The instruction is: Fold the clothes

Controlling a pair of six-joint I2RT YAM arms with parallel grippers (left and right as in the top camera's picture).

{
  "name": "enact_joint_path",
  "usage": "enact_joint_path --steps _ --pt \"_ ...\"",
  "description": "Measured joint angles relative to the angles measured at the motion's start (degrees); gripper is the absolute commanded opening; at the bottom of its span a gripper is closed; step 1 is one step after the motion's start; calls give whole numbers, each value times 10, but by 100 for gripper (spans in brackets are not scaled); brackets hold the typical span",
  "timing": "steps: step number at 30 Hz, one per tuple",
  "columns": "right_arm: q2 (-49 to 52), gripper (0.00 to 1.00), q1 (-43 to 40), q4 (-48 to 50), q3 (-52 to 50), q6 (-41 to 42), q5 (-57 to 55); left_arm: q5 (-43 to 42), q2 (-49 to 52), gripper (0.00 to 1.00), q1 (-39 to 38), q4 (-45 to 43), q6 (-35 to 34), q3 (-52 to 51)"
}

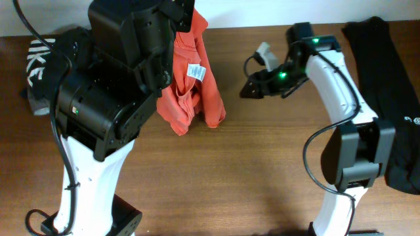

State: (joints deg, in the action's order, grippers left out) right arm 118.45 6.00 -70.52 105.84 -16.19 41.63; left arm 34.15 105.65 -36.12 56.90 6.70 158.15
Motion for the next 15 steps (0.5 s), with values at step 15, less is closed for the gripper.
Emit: enact_joint_path --steps 15 --pt "0 75 193 278 -110 124 -174 4 0 1 0 20 11 0"
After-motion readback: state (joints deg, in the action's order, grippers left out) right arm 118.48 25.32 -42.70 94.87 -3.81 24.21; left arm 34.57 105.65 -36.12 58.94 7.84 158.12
